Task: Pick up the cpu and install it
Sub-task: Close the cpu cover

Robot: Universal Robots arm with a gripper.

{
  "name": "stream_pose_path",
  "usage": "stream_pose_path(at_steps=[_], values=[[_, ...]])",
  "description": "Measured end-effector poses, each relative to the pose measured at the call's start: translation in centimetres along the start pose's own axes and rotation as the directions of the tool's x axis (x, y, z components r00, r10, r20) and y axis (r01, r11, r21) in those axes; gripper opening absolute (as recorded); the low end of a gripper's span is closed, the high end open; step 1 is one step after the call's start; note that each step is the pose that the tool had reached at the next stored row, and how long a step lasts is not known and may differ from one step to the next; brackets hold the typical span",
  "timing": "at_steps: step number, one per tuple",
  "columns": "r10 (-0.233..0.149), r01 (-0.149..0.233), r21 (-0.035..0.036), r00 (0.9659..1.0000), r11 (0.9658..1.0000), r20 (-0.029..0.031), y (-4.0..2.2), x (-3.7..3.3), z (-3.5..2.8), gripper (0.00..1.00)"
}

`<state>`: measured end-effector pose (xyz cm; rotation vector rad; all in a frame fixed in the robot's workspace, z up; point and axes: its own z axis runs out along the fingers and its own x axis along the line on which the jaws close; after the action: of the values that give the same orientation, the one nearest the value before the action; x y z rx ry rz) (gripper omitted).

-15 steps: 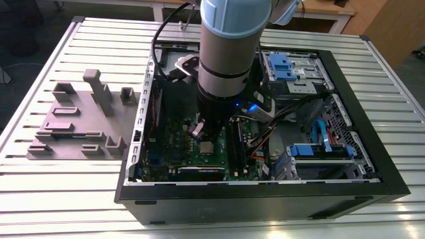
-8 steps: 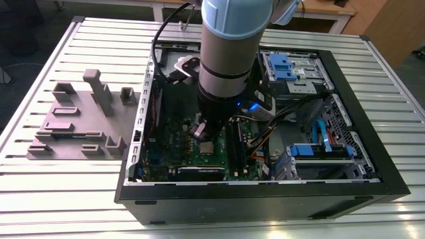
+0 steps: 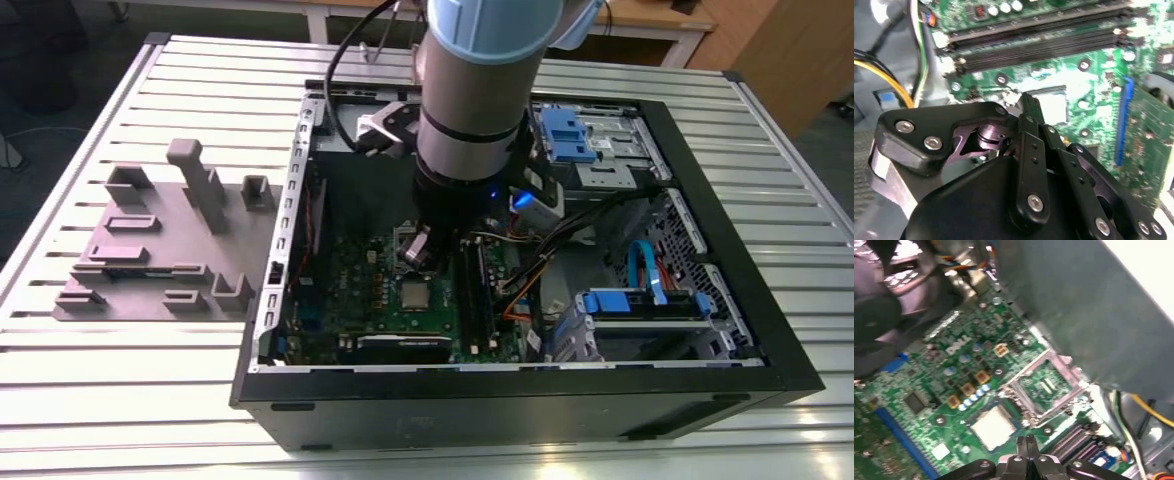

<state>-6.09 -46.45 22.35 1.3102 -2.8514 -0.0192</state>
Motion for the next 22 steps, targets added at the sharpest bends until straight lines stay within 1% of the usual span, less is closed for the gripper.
stream_pose_path(at_steps=[2,4,6,9,11,12,13,14,15,16,17,18,19,20,22], values=[[0.000,0.000,0.0002,1.0000,1.0000,-0.0003,0.19,-0.61,0.07,0.10],[-0.001,0.001,0.0001,1.0000,1.0000,-0.0001,0.39,-0.96,0.12,0.10],[-0.019,0.019,-0.0005,0.9998,0.9998,0.0003,0.42,-1.00,0.14,0.10],[-0.073,0.073,-0.0009,0.9973,0.9973,0.0000,0.42,-1.00,0.21,0.10],[-0.083,0.083,-0.0017,0.9965,0.9965,0.0006,0.39,-1.04,0.26,0.10],[-0.084,0.084,-0.0048,0.9965,0.9965,0.0050,0.35,-1.07,0.29,0.10],[-0.084,0.084,-0.0135,0.9963,0.9964,0.0173,0.32,-1.10,0.31,0.10],[-0.084,0.084,-0.0239,0.9960,0.9962,0.0315,0.28,-1.14,0.32,0.10],[-0.083,0.085,-0.0354,0.9954,0.9958,0.0474,0.23,-1.19,0.32,0.10],[-0.083,0.086,-0.0452,0.9947,0.9953,0.0612,0.18,-1.23,0.32,0.10],[-0.082,0.086,-0.0562,0.9937,0.9947,0.0765,0.13,-1.27,0.33,0.10],[-0.081,0.087,-0.0663,0.9926,0.9940,0.0904,0.08,-1.31,0.34,0.10],[-0.080,0.088,-0.0746,0.9916,0.9933,0.1017,0.05,-1.34,0.36,0.10],[-0.080,0.089,-0.0805,0.9907,0.9928,0.1101,0.02,-1.38,0.41,0.10],[-0.079,0.090,-0.0909,0.9891,0.9918,0.1245,-0.01,-1.47,0.51,0.10]])
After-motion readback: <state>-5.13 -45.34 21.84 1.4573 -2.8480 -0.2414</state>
